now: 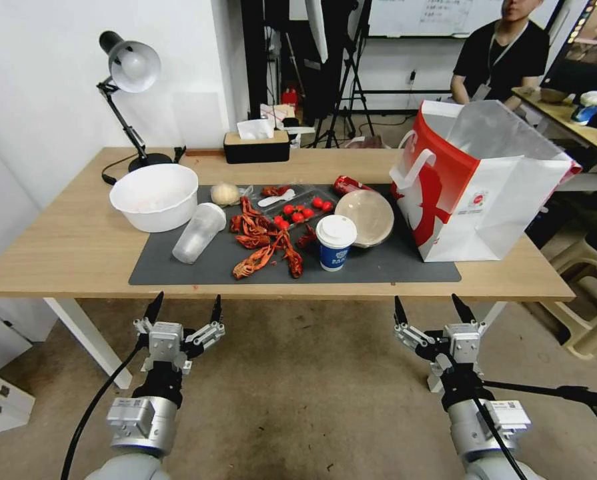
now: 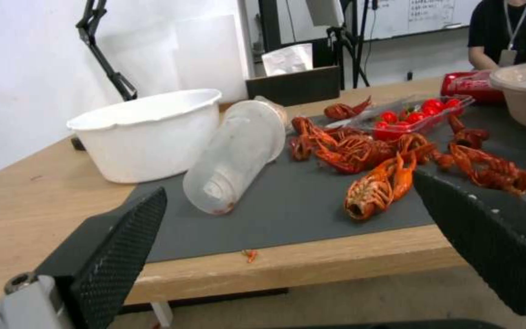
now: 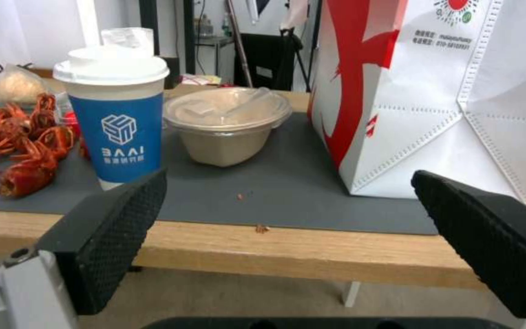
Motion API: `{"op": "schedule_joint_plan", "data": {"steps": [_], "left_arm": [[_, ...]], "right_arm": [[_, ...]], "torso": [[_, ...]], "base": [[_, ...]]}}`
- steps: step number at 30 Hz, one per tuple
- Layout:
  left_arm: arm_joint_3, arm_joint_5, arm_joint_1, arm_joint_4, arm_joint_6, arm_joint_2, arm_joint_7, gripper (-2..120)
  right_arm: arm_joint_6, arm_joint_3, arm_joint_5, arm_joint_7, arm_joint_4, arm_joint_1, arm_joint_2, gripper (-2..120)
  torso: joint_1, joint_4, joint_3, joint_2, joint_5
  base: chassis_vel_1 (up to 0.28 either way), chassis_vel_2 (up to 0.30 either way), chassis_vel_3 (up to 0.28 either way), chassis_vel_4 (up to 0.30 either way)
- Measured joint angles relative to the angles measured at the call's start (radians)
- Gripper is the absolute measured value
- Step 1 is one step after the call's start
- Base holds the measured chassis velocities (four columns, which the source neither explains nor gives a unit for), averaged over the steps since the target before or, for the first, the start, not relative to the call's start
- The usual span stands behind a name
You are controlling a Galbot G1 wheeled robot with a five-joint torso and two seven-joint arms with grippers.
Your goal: Pick up the trash from the table and place it into the takeout bag.
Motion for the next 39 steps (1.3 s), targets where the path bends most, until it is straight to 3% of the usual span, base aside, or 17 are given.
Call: {"op": "schedule_joint_plan", "data": {"steps": [30,32,33,34,39], "left_arm": [[0.011,-0.015,0.004,-0.011,0.014,-0.006,-0.003,100],[0.105,-0.130,0.037,-0.101,0.125,-0.061,-0.021,100],[0.105,-0.130,0.037,-0.101,0.125,-0.061,-0.021,100],[0.127,-0.159,0.044,-0.123,0.154,-0.074,-0.028,100],[0.135,-0.171,0.048,-0.131,0.166,-0.079,-0.030,100]], "right_arm": [[-0.011,0.001,0.005,-0.005,0.004,-0.002,-0.004,100],[-0.067,0.008,0.033,-0.034,0.034,-0.016,-0.027,100],[-0.067,0.008,0.033,-0.034,0.034,-0.016,-0.027,100],[-0.052,0.006,0.027,-0.026,0.028,-0.011,-0.022,100],[-0.104,0.011,0.049,-0.051,0.052,-0.021,-0.038,100]], "torso": [[0.000,-0.0001,0.000,0.000,0.0001],[0.000,0.0001,0.000,0.000,-0.0008],[0.000,0.0001,0.000,0.000,-0.0008],[0.000,0.0000,0.000,0.000,0.0017],[0.000,-0.0001,0.000,0.000,-0.0003]], "base": [[0.000,0.000,0.000,0.000],[0.000,0.000,0.000,0.000],[0.000,0.000,0.000,0.000],[0.000,0.000,0.000,0.000],[0.000,0.000,0.000,0.000]]}}
